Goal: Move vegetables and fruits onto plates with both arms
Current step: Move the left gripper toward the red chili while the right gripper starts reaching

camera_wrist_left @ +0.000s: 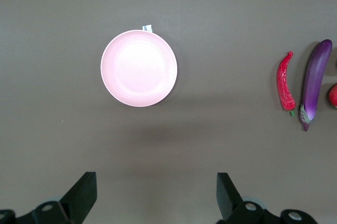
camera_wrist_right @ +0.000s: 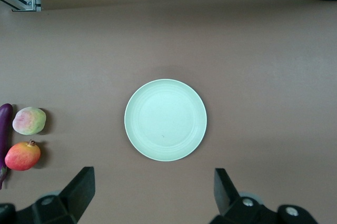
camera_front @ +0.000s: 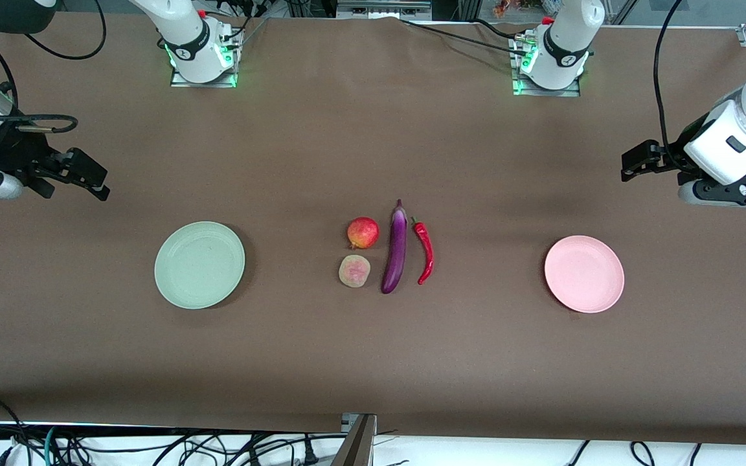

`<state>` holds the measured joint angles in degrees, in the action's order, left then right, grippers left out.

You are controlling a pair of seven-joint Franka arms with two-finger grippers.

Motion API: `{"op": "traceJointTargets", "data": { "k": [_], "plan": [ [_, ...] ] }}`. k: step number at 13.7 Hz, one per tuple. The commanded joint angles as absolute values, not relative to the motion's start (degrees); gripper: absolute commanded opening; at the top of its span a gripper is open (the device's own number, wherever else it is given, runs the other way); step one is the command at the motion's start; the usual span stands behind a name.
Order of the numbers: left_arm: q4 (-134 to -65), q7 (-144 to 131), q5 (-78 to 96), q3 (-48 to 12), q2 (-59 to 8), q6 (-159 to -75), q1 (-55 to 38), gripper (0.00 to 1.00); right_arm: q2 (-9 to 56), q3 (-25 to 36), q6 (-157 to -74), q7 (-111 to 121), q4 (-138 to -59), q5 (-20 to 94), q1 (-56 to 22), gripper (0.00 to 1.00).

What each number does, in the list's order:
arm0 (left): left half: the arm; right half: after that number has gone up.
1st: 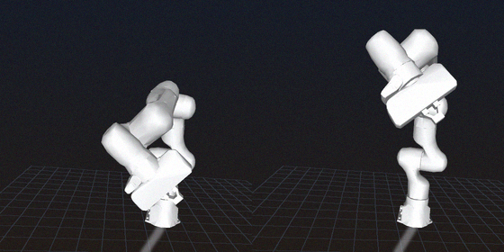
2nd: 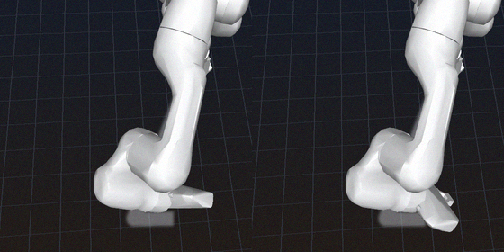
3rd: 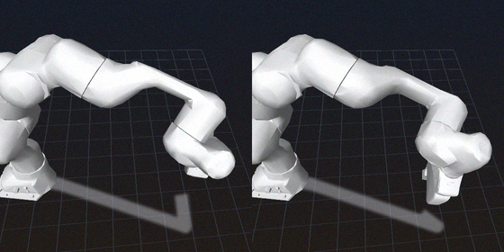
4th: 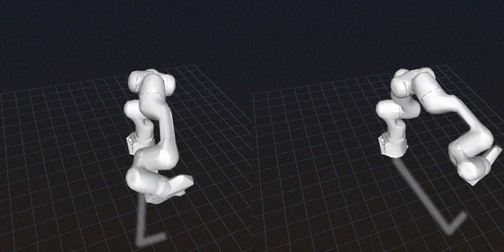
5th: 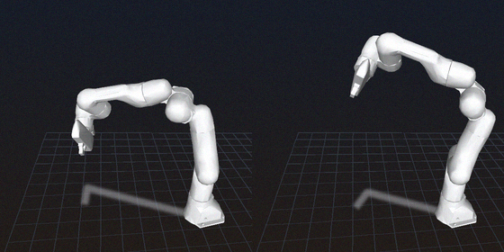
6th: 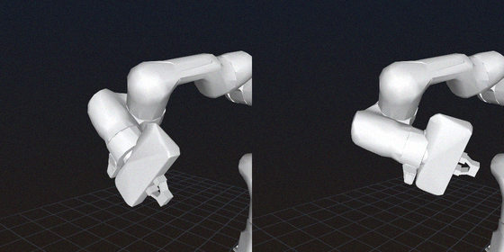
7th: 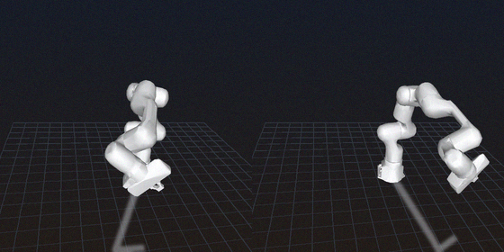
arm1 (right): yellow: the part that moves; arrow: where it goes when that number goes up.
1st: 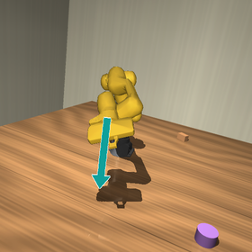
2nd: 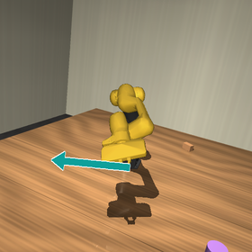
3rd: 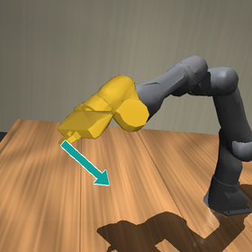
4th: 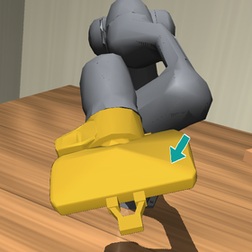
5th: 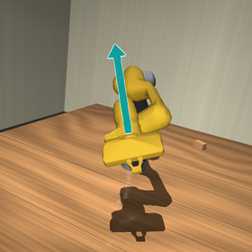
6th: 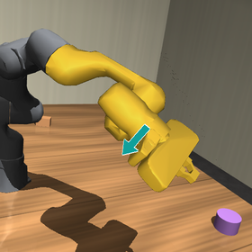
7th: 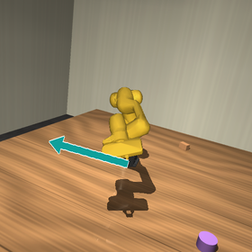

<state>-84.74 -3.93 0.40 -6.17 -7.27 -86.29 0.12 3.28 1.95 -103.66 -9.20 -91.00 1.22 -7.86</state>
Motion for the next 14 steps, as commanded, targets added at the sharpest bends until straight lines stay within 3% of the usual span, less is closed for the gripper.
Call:
{"op": "traceJointTargets", "data": {
  "k": [1,9,12,14],
  "plan": [
    [-83.7,-3.4,0.7,-6.3,-7.5,-85.2,0.4,1.0,3.6,1.8,-103.5,-9.7,-89.9,1.1,-7.8,1.0],
    [-84.4,-3.6,1.1,-6.9,-10.5,-81.9,-0.5,1.0,3.6,1.8,-103.4,-9.6,-89.9,1.1,-7.8,1.0],
    [-84.4,-4.2,2.5,-8.4,-16.3,-81.2,-3.9,1.0,3.7,1.7,-103.6,-9.5,-90.1,2.0,-7.8,1.0],
    [-84.3,-9.5,2.7,-8.5,-21.7,-87.6,-8.2,1.0,4.3,1.7,-103.4,-9.2,-89.4,5.6,-7.9,1.0]
  ]
}}
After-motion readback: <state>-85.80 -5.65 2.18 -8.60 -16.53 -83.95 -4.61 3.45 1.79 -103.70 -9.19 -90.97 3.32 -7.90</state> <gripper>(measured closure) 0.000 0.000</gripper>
